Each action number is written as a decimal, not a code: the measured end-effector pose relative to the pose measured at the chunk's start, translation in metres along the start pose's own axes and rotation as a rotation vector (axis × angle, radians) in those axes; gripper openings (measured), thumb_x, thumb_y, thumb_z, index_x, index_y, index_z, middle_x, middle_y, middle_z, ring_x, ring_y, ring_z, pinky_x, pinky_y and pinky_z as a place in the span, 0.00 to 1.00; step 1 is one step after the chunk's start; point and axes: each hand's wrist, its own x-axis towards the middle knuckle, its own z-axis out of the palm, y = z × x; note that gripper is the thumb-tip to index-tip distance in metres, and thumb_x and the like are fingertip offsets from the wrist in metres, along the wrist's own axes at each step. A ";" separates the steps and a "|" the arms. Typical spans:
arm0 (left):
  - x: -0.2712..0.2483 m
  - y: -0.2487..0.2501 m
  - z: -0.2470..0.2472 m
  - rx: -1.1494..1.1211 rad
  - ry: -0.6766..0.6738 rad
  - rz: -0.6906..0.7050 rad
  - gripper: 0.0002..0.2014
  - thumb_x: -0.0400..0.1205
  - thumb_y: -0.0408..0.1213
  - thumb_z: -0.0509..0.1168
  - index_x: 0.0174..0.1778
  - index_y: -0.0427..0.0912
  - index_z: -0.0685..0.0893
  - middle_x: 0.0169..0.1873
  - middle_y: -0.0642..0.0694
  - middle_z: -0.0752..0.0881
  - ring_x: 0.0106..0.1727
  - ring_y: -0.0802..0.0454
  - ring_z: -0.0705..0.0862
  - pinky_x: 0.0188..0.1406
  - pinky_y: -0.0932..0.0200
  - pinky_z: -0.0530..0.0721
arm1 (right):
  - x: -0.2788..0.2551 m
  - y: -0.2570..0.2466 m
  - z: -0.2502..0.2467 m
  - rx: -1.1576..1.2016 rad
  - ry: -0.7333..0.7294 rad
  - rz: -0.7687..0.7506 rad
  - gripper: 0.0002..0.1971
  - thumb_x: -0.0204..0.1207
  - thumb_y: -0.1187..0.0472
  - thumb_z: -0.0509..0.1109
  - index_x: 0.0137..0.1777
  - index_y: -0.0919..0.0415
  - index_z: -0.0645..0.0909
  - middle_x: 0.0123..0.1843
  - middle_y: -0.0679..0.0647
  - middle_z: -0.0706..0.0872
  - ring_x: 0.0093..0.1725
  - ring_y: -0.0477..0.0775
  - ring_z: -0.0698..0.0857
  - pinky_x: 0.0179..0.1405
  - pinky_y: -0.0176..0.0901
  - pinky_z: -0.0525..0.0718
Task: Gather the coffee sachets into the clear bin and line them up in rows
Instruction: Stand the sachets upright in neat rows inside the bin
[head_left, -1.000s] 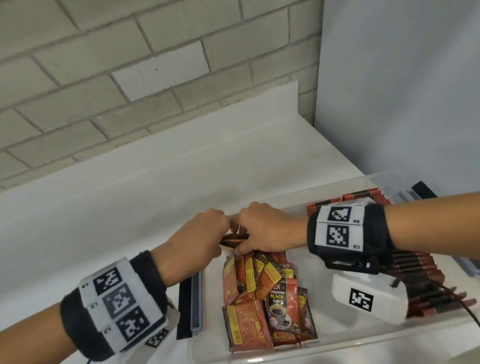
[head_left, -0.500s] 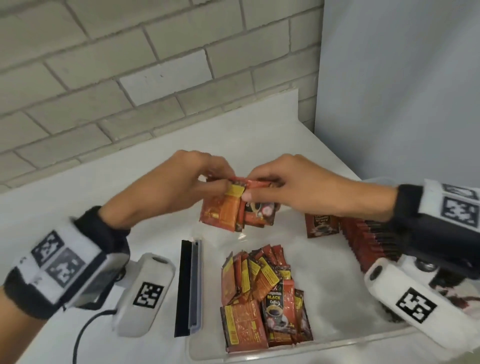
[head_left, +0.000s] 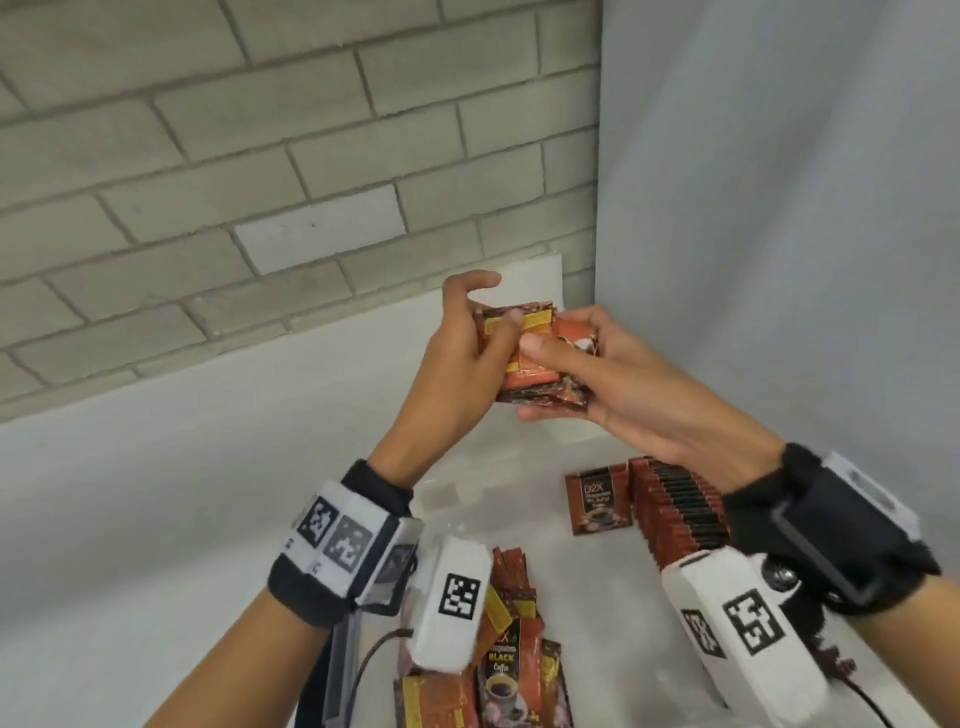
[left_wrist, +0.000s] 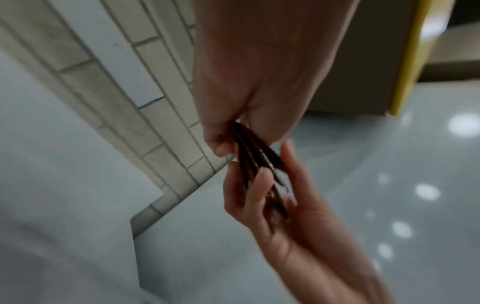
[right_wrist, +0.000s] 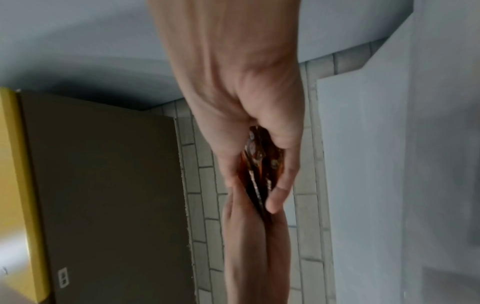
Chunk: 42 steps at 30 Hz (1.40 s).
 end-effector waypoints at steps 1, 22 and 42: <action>0.002 -0.002 0.001 -0.129 0.041 -0.073 0.19 0.85 0.40 0.63 0.71 0.47 0.66 0.52 0.45 0.81 0.48 0.54 0.88 0.43 0.59 0.88 | 0.001 0.001 -0.002 -0.004 0.016 -0.030 0.23 0.75 0.61 0.72 0.67 0.59 0.69 0.63 0.64 0.85 0.53 0.60 0.91 0.43 0.48 0.90; -0.004 -0.048 0.016 -0.958 -0.322 -0.392 0.18 0.83 0.35 0.57 0.68 0.37 0.78 0.61 0.30 0.84 0.60 0.28 0.84 0.59 0.34 0.84 | 0.027 0.035 -0.033 -0.527 0.264 -0.240 0.18 0.76 0.51 0.72 0.64 0.54 0.80 0.53 0.45 0.87 0.53 0.40 0.85 0.49 0.30 0.83; 0.003 -0.062 0.020 -0.755 -0.089 -0.383 0.17 0.78 0.32 0.67 0.63 0.39 0.82 0.57 0.37 0.88 0.60 0.37 0.86 0.57 0.37 0.86 | 0.031 0.044 -0.043 -0.408 0.326 -0.146 0.08 0.79 0.59 0.71 0.57 0.53 0.84 0.51 0.49 0.91 0.49 0.45 0.90 0.45 0.33 0.84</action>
